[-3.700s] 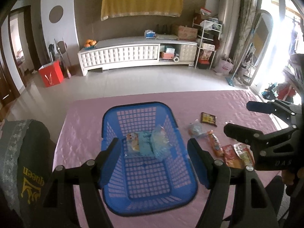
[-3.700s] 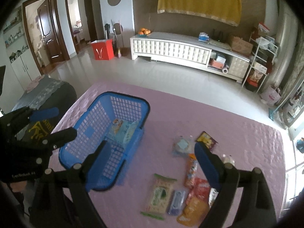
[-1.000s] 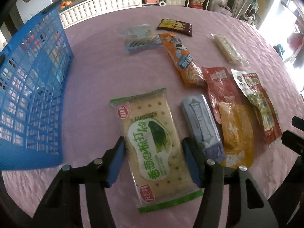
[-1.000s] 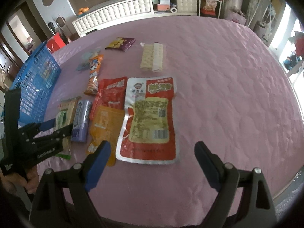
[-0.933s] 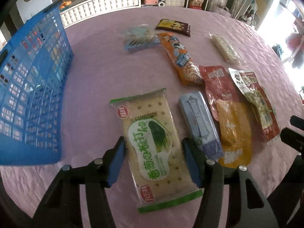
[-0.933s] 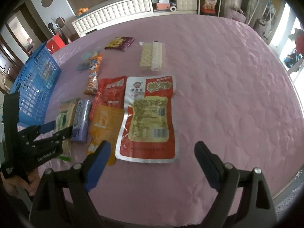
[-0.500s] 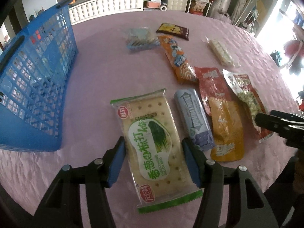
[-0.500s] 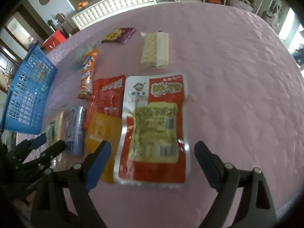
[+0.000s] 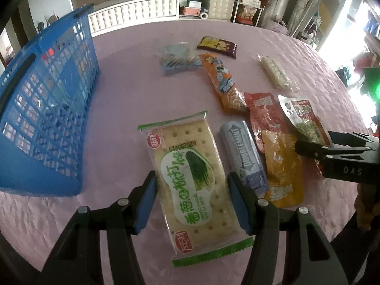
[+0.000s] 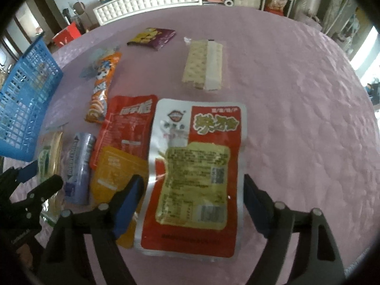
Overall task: Organize snacks
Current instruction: 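Grasp the green-labelled cracker pack with the left gripper while the right grasps the red-and-white sauce packet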
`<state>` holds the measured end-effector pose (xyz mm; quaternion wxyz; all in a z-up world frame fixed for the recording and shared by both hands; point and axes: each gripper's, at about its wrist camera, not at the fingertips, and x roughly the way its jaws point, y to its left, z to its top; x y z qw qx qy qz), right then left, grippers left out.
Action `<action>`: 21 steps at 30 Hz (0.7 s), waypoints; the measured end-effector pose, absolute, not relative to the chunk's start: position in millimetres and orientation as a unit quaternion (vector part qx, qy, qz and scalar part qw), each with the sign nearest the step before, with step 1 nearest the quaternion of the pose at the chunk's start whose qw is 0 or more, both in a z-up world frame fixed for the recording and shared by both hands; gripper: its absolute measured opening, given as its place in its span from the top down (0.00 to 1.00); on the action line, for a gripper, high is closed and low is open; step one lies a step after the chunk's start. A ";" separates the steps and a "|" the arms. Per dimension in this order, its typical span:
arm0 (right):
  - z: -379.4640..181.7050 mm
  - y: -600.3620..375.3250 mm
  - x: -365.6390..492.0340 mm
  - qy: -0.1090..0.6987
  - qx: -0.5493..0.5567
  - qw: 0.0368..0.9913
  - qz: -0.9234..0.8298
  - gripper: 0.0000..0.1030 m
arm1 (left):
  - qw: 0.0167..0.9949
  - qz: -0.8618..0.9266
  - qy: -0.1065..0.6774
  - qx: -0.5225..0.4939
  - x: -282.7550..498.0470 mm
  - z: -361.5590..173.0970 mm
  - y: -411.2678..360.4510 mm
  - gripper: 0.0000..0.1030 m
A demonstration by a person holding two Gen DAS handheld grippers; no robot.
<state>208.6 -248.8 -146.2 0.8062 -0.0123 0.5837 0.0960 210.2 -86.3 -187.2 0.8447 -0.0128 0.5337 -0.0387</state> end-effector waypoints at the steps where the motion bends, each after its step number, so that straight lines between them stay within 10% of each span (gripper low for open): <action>1: -145.7 -247.9 208.5 0.583 -0.016 0.807 0.090 0.29 | 0.844 -0.039 0.535 -0.015 209.6 -188.7 -85.3 0.45; 7: -137.4 -259.9 198.4 0.576 -0.002 0.810 0.108 0.59 | 0.843 -0.037 0.537 -0.021 204.6 -191.2 -82.0 0.45; 21: -138.8 -242.0 188.6 0.552 -0.076 0.820 0.131 0.60 | 0.847 -0.038 0.529 -0.029 196.4 -182.5 -80.7 0.45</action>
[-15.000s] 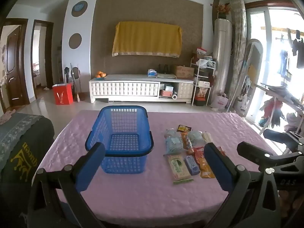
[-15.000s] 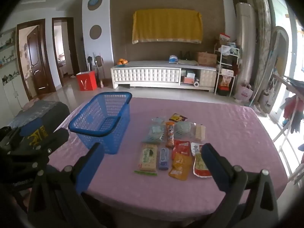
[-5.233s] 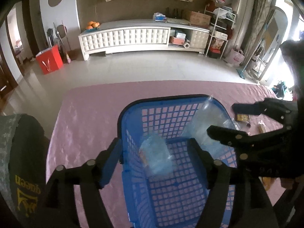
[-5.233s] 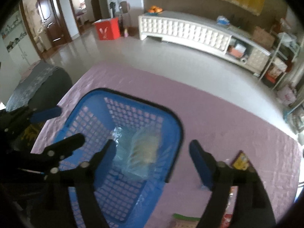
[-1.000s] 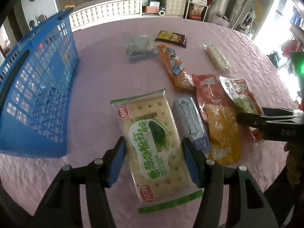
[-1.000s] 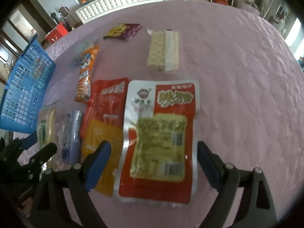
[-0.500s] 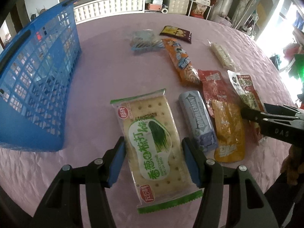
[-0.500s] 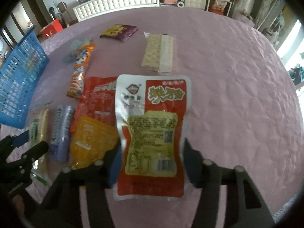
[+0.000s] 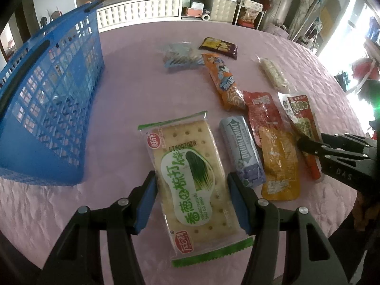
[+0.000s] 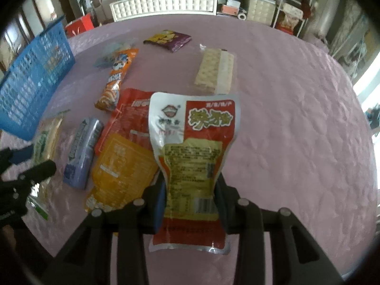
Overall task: Organize snacks
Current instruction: 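Grasp the green-labelled cracker pack with the left gripper while the right grasps the red-and-white sauce packet, then carry both packs to the basket and release the cracker pack from the left gripper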
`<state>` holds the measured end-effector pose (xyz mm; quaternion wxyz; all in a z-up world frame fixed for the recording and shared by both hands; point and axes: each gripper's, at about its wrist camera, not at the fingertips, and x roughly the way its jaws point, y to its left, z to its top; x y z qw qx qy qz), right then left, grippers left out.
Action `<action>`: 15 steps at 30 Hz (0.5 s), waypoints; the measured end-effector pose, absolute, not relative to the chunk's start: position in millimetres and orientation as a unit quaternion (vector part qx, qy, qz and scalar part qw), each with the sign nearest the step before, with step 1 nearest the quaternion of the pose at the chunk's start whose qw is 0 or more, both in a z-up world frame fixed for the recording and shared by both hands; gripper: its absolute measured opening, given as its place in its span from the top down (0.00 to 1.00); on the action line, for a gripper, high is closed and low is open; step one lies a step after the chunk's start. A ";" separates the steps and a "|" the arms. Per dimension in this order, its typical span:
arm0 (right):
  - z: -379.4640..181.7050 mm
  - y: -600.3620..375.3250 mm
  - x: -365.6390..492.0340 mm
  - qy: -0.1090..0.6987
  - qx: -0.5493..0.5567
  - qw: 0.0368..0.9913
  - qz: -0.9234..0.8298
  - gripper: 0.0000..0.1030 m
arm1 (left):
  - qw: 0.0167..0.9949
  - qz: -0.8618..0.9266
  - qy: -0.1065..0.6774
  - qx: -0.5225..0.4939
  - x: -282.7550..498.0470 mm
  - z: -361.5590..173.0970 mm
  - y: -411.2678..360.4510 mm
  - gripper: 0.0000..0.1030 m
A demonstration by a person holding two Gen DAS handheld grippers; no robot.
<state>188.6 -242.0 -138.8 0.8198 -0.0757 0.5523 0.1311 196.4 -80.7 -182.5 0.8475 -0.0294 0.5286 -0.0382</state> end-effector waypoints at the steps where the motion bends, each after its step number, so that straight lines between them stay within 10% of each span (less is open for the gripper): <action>1: -139.7 -237.6 187.1 0.550 -0.091 0.821 0.128 0.60 | 0.847 -0.039 0.529 -0.030 196.2 -183.1 -80.1 0.45; 15: -131.7 -249.6 187.2 0.558 -0.041 0.821 0.115 0.63 | 0.850 -0.038 0.525 -0.025 198.7 -182.6 -82.2 0.45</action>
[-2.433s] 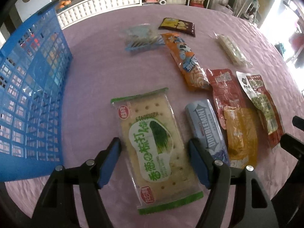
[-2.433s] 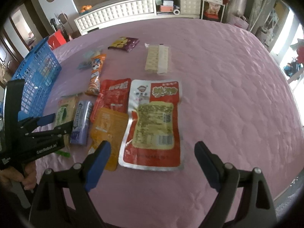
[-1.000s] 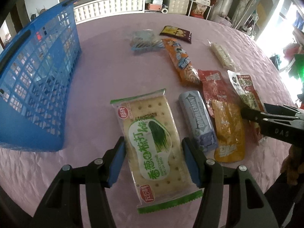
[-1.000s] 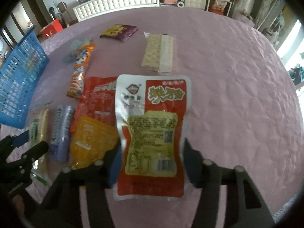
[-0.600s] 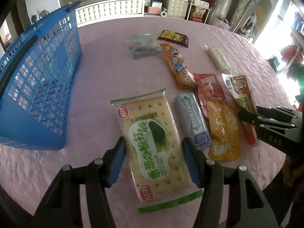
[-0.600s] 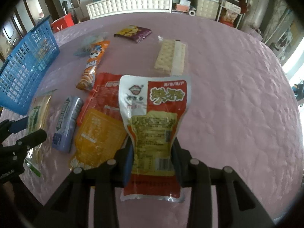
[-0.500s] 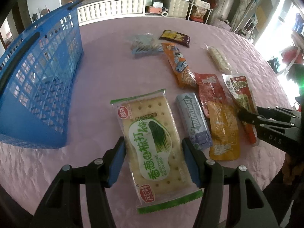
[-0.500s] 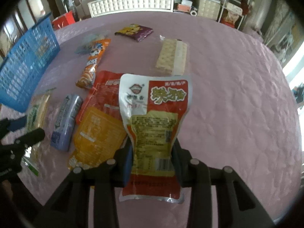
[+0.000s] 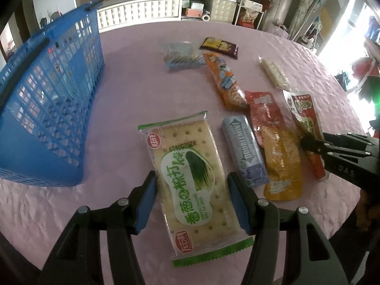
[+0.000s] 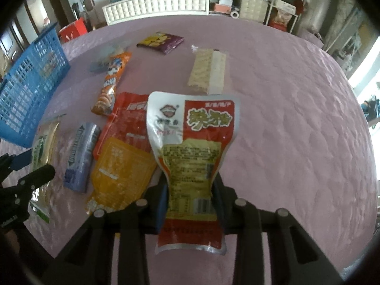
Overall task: Organize snacks
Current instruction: 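Carry both packs to the basket and release the cracker pack from the left gripper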
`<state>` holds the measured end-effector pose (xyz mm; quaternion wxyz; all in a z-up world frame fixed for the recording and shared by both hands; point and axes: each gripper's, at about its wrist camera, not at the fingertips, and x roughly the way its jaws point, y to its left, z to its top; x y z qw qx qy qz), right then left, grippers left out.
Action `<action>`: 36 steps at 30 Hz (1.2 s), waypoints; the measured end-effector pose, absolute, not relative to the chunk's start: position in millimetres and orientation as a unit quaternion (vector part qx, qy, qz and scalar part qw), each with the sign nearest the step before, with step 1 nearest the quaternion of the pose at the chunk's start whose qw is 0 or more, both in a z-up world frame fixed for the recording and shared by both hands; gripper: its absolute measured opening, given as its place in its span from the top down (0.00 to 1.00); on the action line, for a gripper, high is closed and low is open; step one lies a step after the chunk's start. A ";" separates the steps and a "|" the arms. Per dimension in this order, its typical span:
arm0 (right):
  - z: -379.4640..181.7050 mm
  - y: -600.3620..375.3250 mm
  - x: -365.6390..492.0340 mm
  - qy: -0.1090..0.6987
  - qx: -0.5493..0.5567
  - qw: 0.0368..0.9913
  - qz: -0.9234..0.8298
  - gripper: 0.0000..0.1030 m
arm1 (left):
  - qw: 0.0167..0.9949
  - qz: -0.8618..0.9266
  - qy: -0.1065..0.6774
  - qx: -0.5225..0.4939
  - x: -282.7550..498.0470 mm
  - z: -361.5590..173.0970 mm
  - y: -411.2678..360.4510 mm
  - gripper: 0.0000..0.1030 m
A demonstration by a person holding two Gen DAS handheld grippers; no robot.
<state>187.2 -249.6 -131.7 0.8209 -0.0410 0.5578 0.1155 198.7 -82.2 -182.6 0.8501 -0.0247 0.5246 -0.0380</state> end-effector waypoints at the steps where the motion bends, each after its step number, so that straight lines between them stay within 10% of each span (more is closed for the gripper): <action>1: -127.7 -250.5 185.2 0.556 -0.032 0.822 0.118 0.63 | 0.852 -0.039 0.522 -0.025 197.3 -178.9 -82.2 0.45; 36: 47.7 -86.3 161.7 0.389 0.008 0.883 0.261 0.62 | 0.927 -0.058 0.371 -0.004 158.7 14.4 52.9 0.45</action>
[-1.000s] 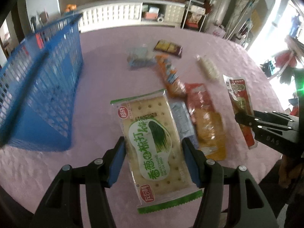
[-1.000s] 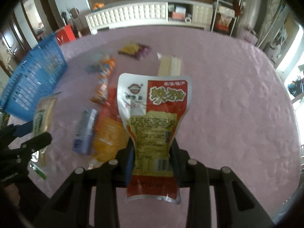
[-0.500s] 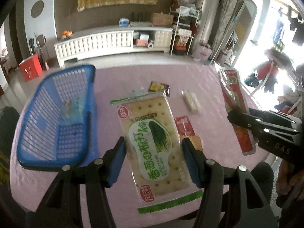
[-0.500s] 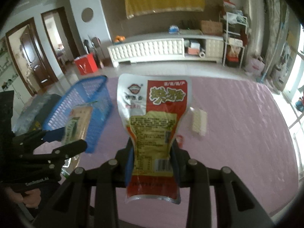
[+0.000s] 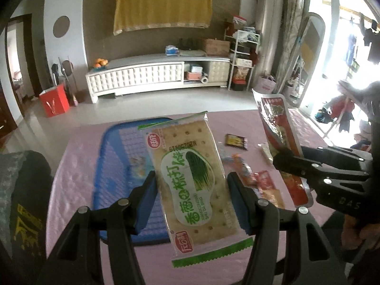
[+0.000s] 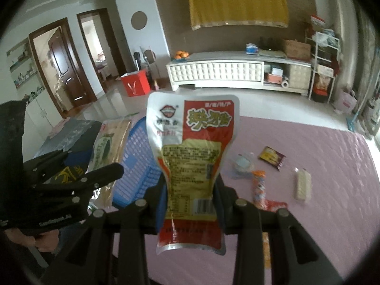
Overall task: Organize snacks
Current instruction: 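Carry both packs to the basket and release the cracker pack from the left gripper, then lower the red-and-white sauce packet into the basket with the right gripper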
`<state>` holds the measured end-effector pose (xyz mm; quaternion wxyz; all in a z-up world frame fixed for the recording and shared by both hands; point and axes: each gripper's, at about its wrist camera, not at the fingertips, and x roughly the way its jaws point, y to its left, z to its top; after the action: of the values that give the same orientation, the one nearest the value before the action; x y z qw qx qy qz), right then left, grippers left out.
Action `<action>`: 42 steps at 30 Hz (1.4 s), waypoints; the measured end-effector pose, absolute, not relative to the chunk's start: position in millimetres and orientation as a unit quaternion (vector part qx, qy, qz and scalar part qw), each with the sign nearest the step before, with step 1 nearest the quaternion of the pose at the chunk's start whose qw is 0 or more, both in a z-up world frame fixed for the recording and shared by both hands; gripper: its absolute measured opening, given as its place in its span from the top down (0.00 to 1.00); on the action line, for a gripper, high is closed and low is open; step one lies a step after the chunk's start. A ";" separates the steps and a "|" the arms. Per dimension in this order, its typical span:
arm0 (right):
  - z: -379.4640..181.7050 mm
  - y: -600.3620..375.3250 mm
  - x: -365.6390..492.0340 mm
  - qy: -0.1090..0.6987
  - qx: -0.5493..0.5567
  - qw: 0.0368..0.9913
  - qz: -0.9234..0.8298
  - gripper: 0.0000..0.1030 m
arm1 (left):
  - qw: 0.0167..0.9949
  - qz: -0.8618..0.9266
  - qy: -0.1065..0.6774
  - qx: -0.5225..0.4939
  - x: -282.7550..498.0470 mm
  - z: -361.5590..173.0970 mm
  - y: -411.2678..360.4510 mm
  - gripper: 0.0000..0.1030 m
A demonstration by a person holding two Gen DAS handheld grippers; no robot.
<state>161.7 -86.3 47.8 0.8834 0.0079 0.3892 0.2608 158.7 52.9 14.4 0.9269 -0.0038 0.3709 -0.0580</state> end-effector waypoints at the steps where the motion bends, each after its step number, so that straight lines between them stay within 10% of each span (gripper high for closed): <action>1: 46.5 -76.7 166.2 0.390 0.004 0.882 0.263 0.62 | 0.927 -0.054 0.372 -0.005 162.0 14.0 61.6 0.45; 42: 24.5 -1.6 191.4 0.432 -0.047 0.859 0.272 0.61 | 0.884 -0.030 0.465 -0.047 211.1 -54.8 149.0 0.38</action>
<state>191.4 -1.6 24.5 0.8589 -0.0471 0.4317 0.2716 211.1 149.0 -54.8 0.8836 -0.0470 0.4649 -0.0296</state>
